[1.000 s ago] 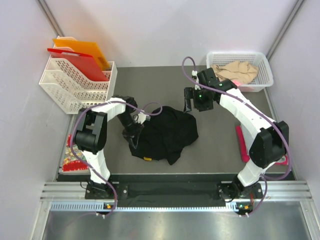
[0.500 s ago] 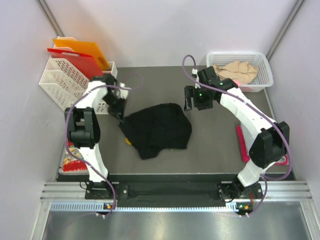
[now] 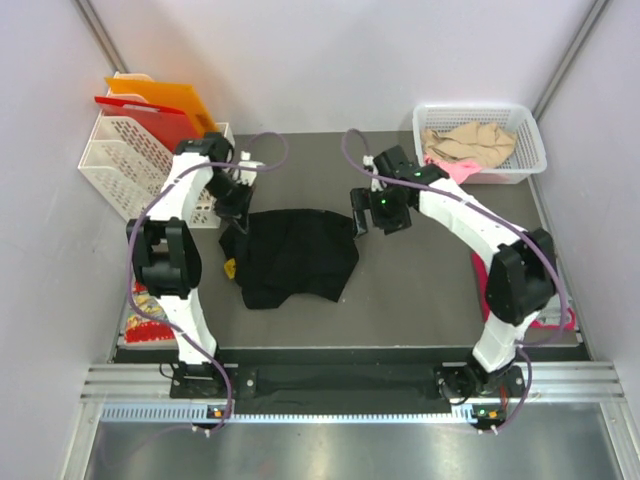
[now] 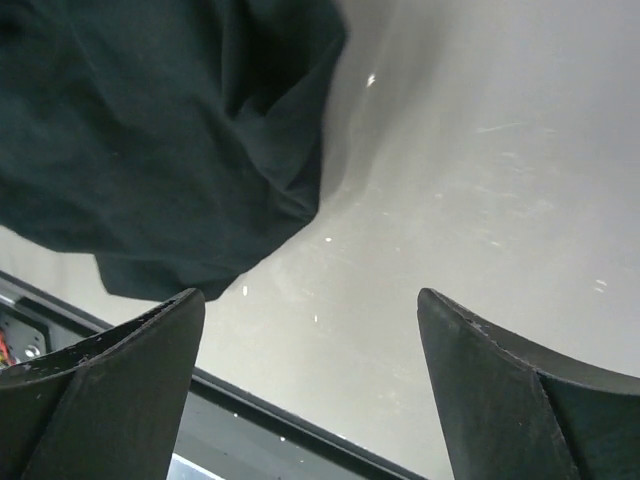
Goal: Fold and stack the t-shirts
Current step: Flatten out the tshirt
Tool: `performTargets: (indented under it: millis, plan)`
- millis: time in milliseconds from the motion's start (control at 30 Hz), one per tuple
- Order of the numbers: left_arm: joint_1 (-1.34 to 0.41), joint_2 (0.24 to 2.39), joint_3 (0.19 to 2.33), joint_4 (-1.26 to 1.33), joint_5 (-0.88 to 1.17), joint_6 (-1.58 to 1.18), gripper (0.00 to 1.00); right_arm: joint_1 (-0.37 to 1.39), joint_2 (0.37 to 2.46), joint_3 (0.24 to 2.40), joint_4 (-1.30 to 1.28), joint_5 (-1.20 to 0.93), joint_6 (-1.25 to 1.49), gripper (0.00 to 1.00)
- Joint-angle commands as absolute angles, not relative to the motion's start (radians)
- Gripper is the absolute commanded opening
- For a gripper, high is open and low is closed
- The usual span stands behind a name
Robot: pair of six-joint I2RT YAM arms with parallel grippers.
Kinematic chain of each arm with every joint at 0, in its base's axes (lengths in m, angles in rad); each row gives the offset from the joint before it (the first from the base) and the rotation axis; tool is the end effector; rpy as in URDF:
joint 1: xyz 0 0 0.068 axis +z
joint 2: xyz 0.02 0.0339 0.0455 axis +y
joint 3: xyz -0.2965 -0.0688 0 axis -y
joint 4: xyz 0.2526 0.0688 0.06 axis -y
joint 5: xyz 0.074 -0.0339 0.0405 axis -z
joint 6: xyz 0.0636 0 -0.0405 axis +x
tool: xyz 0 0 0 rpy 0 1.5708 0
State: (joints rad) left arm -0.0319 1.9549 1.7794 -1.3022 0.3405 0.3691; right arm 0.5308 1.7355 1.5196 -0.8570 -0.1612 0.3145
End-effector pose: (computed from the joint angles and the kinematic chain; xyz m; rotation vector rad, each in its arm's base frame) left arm 0.4019 -0.0341 0.2700 0.6119 2.8919 -0.4778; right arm 0.3342 0.2080 0.2903 -0.3481 2.6902 0.4826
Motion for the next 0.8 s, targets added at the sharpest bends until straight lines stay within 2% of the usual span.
performTargets:
  millis: [0,167,367,433,467,500,567,600,633,767]
  plan:
    - [-0.072,1.852,1.763,-1.396,0.408,0.365,0.0,0.554,1.833,1.6,-0.802,-0.175,0.301,0.88]
    - [-0.072,1.807,1.727,-1.407,0.382,0.37,0.0,0.548,1.982,1.702,-0.764,-0.175,0.291,0.88]
    - [-0.067,1.755,1.717,-1.44,0.357,0.382,0.0,0.529,2.097,1.767,-0.686,-0.204,0.323,0.81]
    - [-0.066,1.747,1.72,-1.445,0.357,0.38,0.0,0.512,2.115,1.764,-0.632,-0.25,0.347,0.74]
    - [-0.066,1.741,1.721,-1.45,0.354,0.38,0.0,0.509,2.12,1.761,-0.62,-0.265,0.368,0.69]
    - [-0.066,1.74,1.723,-1.45,0.35,0.38,0.0,0.505,2.126,1.763,-0.609,-0.29,0.379,0.54]
    - [-0.063,1.736,1.729,-1.453,0.344,0.38,0.0,0.499,2.128,1.767,-0.592,-0.314,0.403,0.31]
    - [-0.06,1.736,1.733,-1.454,0.335,0.38,0.0,0.497,2.114,1.769,-0.592,-0.322,0.406,0.04]
    - [-0.055,1.735,1.753,-1.454,0.331,0.379,0.0,0.495,2.105,1.77,-0.594,-0.324,0.408,0.0]
    - [-0.008,1.753,1.894,-1.48,0.322,0.379,0.0,0.495,1.984,1.787,-0.618,-0.299,0.382,0.0]
